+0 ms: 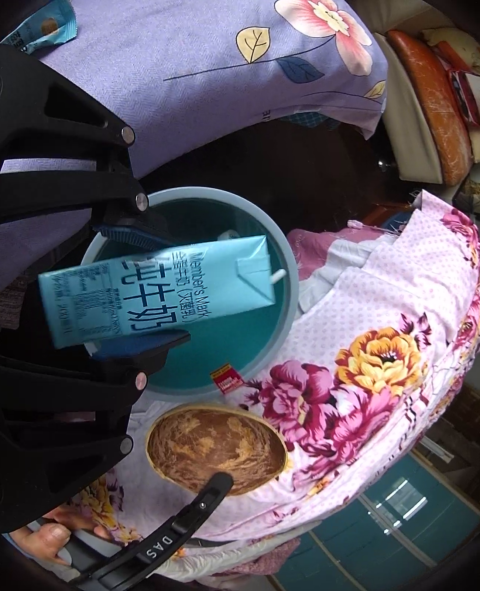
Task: Collect trash
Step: 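Carry carton and bowl over the teal bin and open both tools to drop them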
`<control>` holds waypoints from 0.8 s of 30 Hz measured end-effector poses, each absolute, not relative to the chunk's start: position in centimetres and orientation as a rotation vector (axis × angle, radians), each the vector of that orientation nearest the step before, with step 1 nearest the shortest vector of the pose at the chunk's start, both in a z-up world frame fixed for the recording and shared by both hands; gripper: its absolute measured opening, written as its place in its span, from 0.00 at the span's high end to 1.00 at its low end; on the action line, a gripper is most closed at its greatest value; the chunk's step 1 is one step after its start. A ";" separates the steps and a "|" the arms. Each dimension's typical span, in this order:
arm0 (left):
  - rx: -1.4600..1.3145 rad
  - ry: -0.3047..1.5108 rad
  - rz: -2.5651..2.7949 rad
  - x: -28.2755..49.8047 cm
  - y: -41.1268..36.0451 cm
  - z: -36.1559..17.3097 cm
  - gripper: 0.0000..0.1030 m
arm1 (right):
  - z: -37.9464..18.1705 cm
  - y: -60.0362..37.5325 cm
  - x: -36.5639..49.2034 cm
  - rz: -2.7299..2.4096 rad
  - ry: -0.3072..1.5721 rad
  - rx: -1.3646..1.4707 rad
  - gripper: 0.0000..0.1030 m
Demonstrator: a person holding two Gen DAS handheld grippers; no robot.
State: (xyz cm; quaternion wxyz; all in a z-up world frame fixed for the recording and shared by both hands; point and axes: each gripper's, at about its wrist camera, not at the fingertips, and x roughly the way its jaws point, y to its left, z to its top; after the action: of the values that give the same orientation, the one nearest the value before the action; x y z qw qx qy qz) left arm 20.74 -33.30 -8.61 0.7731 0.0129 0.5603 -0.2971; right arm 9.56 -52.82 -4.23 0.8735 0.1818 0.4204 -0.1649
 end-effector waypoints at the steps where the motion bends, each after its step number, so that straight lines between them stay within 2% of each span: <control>1: 0.026 1.218 -0.644 20.7 -33.3 -8.8 0.46 | -4.4 -52.9 9.6 -0.346 0.880 0.381 0.95; 3: 0.029 1.215 -0.640 20.5 -33.2 -8.8 0.33 | -4.6 -53.0 9.7 -0.350 0.883 0.380 0.95; 13: -0.018 1.240 -0.618 19.8 -31.0 -8.2 0.32 | -5.3 -52.1 10.3 -0.341 0.915 0.362 0.95; 16: -0.038 1.227 -0.608 19.5 -30.3 -7.6 0.19 | -5.6 -51.4 10.7 -0.327 0.943 0.344 0.95; 17: -0.043 1.218 -0.604 19.4 -30.1 -7.3 0.19 | -5.7 -51.3 10.8 -0.322 0.950 0.344 0.94; 21: -0.060 1.210 -0.608 19.2 -29.4 -6.4 0.16 | -6.0 -50.6 11.2 -0.295 0.980 0.350 0.86; 23: -0.066 1.203 -0.610 19.0 -29.1 -5.9 0.14 | -5.9 -50.3 11.2 -0.289 0.980 0.356 0.85; 24: -0.070 1.199 -0.610 18.9 -28.8 -5.6 0.13 | -5.8 -50.2 11.2 -0.289 0.980 0.355 0.78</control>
State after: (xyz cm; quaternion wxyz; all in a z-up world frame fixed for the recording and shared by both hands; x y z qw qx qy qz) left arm 18.87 -28.83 -5.63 0.7817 -0.0323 0.5550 -0.2825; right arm 11.16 -50.16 -5.82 0.8573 0.1691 0.4663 -0.1377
